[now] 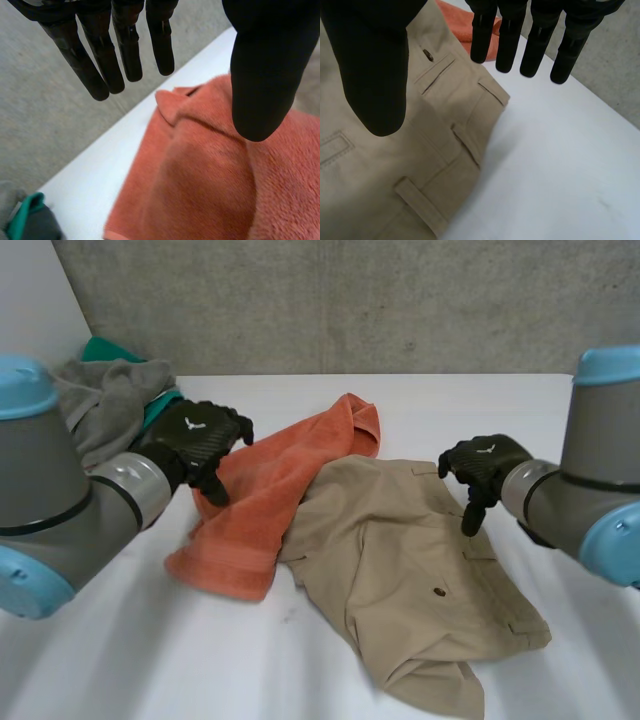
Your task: Fold the laundry.
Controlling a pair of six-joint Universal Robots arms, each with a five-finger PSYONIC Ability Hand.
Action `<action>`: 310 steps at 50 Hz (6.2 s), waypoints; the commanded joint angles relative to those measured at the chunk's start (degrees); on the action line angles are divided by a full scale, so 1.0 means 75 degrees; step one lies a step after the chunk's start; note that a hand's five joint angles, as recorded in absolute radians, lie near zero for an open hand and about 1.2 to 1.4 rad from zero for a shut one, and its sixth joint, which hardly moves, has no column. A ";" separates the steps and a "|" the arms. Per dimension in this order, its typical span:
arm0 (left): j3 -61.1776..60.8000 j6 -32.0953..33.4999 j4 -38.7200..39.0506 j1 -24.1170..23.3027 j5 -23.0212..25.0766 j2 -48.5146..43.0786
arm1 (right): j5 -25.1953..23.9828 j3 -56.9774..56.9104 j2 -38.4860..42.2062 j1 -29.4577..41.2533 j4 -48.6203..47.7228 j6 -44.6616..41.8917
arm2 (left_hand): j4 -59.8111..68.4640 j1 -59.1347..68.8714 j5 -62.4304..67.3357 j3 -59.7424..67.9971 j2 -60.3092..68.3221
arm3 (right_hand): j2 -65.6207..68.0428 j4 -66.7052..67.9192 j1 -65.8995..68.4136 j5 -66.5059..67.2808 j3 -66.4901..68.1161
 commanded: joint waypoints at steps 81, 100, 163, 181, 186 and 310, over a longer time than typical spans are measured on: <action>0.4959 0.0423 -0.2056 0.0445 -0.0603 -0.3979 | 0.0144 0.1343 0.0495 0.0750 -0.2249 -0.1348 | 0.6696 0.6802 0.6719 0.6656 0.6666 | -0.0347 -0.0350 -0.0414 -0.0192 -0.0406; 0.7068 -0.1254 -0.0203 0.2953 -0.2925 -0.2325 | 0.0144 0.1355 0.0448 0.0809 -0.2273 -0.1383 | 0.6696 0.6802 0.6719 0.6656 0.6666 | -0.0370 -0.0373 -0.0436 -0.0215 -0.0428; 0.3413 -0.0235 -0.1235 -0.2425 -0.1425 -0.3580 | -0.0442 0.0452 0.0919 0.0152 -0.1536 -0.0727 | 0.6695 0.6801 0.6718 0.6655 0.6665 | 0.7257 0.7254 0.7191 0.7412 0.7199; 0.3142 -0.0446 -0.0720 -0.1220 -0.1426 -0.0357 | -0.1426 0.0162 -0.2527 0.0094 0.0959 0.0303 | 0.6696 0.6802 0.6719 0.6656 0.6666 | 0.7259 0.7256 0.7192 0.7414 0.7200; 0.3518 -0.0469 -0.0731 -0.1008 -0.1039 -0.0601 | -0.1426 -0.0297 -0.2459 0.0234 0.1523 0.0527 | 0.6696 0.6802 0.6719 0.6656 0.6666 | 0.7259 0.7256 0.7192 0.7414 0.7200; 0.5580 -0.2169 -0.1166 -0.0047 -0.1261 -0.1385 | 0.1280 -0.2969 -0.0222 0.0843 -0.0959 0.1910 | 0.6696 0.6802 0.6719 0.6656 0.6666 | 0.7259 0.7256 0.7192 0.7414 0.7200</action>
